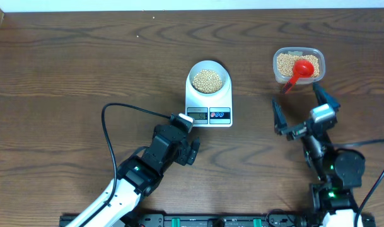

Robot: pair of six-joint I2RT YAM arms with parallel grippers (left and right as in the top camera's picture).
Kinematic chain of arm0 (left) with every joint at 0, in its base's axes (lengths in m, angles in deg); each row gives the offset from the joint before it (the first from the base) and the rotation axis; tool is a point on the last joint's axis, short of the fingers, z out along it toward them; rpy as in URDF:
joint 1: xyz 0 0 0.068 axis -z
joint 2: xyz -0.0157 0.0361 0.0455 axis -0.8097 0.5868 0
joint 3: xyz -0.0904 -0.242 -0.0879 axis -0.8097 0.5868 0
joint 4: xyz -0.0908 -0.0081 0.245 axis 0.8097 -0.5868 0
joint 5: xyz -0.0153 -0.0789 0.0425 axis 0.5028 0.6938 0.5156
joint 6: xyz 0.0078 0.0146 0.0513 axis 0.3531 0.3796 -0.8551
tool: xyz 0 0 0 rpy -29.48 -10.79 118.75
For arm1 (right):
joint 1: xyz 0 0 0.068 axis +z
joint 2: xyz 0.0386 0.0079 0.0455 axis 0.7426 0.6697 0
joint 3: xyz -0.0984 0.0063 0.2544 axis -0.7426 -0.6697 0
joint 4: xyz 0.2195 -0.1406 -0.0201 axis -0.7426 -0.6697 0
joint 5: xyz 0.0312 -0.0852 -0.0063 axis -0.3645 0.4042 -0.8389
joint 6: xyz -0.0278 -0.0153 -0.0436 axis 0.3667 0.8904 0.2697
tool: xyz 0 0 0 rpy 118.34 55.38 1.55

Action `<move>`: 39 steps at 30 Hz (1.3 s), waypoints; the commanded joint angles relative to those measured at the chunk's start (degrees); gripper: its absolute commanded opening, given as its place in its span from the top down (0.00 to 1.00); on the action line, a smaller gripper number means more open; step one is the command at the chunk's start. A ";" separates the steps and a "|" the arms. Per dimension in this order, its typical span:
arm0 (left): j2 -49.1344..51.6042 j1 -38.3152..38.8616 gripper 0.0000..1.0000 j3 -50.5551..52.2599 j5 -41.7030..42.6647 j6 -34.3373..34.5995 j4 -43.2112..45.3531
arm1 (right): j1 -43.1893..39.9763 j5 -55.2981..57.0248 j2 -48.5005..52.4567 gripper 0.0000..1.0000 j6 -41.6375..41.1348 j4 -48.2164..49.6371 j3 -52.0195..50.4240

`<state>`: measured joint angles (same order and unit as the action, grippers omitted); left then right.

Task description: Scoop item into bowl and weigh 50g on scale

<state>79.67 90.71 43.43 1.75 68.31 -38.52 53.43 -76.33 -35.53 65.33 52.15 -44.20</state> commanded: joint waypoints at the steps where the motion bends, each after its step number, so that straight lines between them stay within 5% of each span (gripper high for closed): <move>1: -0.37 0.04 0.12 -1.22 -1.16 -0.96 -0.02 | -0.24 0.07 -3.34 0.01 0.35 2.38 -4.22; 10: -0.37 0.04 0.12 -1.22 -1.16 -0.96 -0.02 | -0.24 0.09 -10.21 0.01 0.37 6.86 -11.69; 39: -0.37 0.04 0.12 -1.22 -1.16 -0.96 -0.02 | -0.31 1.11 -31.69 0.01 0.33 -18.88 -11.67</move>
<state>79.67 90.71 43.43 1.75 68.31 -38.54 53.43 -75.85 -65.58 65.35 34.34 -55.76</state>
